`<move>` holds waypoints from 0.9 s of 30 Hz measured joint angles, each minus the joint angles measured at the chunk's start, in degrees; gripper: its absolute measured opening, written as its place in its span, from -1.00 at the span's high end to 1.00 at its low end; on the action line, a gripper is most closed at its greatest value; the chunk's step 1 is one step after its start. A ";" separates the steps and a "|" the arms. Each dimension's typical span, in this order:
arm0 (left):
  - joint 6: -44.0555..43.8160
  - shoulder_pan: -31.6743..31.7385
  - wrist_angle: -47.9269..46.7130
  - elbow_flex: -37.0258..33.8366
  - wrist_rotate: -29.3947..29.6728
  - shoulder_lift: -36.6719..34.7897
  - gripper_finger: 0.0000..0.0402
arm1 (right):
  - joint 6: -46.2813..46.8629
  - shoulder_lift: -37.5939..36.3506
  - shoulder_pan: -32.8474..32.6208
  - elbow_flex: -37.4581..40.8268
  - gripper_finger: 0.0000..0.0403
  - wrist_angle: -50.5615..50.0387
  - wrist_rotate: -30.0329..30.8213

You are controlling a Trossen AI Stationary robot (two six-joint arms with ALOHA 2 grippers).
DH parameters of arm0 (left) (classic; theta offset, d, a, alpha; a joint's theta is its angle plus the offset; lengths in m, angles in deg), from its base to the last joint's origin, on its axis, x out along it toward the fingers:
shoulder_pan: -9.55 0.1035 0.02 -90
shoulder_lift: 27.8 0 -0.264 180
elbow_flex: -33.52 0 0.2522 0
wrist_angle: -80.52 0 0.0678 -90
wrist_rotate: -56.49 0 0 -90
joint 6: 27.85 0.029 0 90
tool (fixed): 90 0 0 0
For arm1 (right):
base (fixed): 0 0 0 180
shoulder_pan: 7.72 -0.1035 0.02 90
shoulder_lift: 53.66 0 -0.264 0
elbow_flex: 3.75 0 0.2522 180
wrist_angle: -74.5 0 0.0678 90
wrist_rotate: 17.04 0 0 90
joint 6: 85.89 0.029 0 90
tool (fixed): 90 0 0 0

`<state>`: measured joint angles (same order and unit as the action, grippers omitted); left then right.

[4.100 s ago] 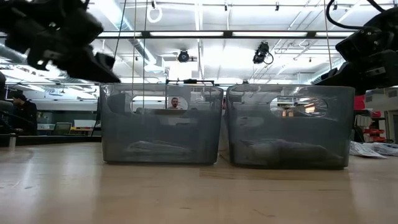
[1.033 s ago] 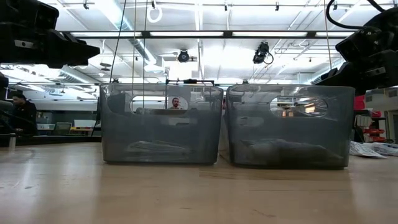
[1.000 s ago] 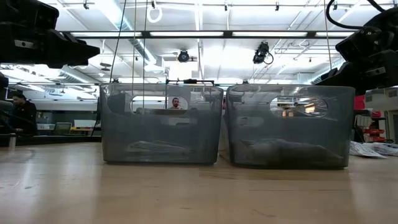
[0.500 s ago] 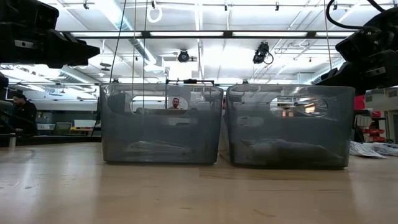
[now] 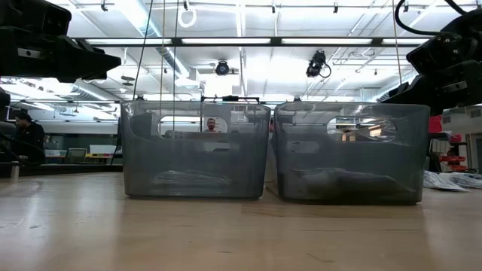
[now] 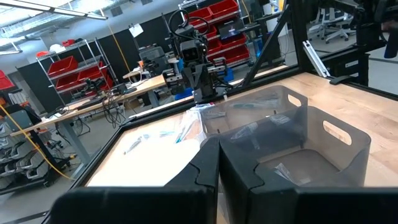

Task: Pick & Place Travel size toiletries
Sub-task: Put the blue toothbrush into the transparent bin

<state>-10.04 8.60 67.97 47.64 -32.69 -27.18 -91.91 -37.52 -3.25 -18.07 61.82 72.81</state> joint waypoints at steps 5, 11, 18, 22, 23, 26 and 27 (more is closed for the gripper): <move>0.00 0.02 0.00 0.00 0.00 0.00 0.92 | 0.00 0.01 -0.01 0.00 0.93 0.00 0.02; 0.02 0.00 0.00 0.00 -0.01 0.00 0.92 | 0.00 0.01 -0.01 0.00 0.93 0.00 0.01; 0.02 -0.01 0.02 0.00 -0.01 0.00 0.92 | -1.67 0.01 0.00 0.00 0.93 0.90 2.55; 0.02 0.00 0.00 0.00 0.00 0.00 0.92 | -1.11 0.00 0.00 -0.02 0.94 2.14 0.98; 0.01 -0.01 0.02 0.00 0.00 0.00 0.92 | -0.30 0.00 0.00 -0.02 0.94 2.72 0.36; 0.02 -0.01 0.00 0.00 0.00 0.00 0.92 | 2.19 0.00 -0.02 -0.02 0.93 5.31 -0.38; 0.02 0.00 0.02 0.01 -0.01 0.00 0.92 | 2.89 0.00 -0.02 0.00 0.93 6.55 -0.39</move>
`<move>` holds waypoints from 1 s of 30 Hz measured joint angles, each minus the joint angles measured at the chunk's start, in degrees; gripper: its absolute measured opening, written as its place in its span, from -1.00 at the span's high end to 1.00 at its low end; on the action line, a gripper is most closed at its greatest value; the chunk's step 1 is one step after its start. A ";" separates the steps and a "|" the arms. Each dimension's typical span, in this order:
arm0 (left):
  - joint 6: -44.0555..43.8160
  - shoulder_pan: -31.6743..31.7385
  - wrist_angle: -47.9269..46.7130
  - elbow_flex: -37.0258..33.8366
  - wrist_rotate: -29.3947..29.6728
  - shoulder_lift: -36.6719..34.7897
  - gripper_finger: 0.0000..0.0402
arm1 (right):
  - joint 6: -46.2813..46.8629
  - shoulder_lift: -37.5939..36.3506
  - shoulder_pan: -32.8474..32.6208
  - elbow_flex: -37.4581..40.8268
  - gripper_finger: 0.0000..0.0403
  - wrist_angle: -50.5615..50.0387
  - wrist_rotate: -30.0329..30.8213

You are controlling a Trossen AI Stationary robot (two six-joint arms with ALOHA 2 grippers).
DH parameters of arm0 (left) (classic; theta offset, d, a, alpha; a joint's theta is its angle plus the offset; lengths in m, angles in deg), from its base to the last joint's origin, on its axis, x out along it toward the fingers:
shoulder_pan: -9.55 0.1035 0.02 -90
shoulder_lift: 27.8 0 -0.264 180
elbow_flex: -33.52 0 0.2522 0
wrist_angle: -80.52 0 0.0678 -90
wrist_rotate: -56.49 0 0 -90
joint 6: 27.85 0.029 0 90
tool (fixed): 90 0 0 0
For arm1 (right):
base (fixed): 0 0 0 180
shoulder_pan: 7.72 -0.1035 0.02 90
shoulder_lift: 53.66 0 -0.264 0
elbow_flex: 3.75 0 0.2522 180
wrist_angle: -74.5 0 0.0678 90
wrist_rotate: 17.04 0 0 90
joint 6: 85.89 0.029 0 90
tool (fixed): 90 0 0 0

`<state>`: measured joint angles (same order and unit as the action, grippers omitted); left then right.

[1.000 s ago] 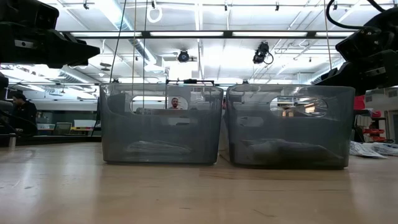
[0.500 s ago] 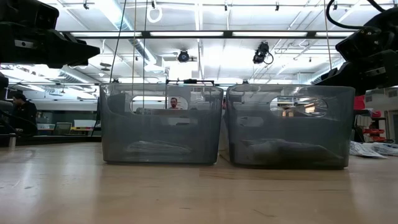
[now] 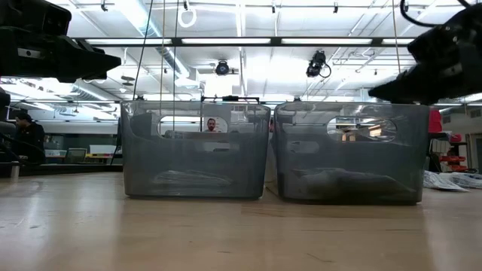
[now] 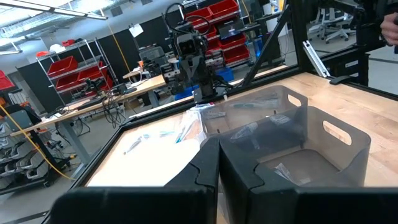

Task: Pick & Place Travel size toiletries
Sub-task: Put the blue toothbrush into the transparent bin

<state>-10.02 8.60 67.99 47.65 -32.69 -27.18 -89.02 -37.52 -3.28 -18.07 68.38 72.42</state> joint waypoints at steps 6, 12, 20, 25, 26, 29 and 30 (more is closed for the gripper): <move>0.00 -0.01 -0.01 -0.01 -0.01 0.00 0.92 | 0.76 0.02 0.00 -0.50 0.95 6.58 0.86; 0.00 -0.01 -0.02 -0.01 0.01 0.00 0.92 | 0.76 0.15 0.00 -4.99 0.95 5.45 2.34; 0.00 -0.01 -0.02 0.00 0.00 0.00 0.92 | 1.91 2.00 0.00 -12.54 0.95 2.76 2.45; 0.00 -0.01 -0.01 0.01 0.01 0.00 0.92 | 2.29 4.30 0.00 -18.37 0.95 -2.68 2.43; 0.00 0.00 -0.02 0.00 -0.01 0.00 0.92 | 2.29 4.74 0.00 -19.40 0.95 -3.26 2.43; 0.00 -0.01 -0.02 -0.01 0.00 0.00 0.92 | 2.96 5.91 0.00 -21.97 0.95 -4.39 2.43; 0.00 -0.01 0.00 -0.01 0.01 0.00 0.92 | 3.47 6.32 0.00 -22.77 0.95 -4.65 2.43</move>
<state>-10.02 8.59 67.99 47.64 -32.69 -27.18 -85.55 -31.20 -3.28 -40.84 63.73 74.85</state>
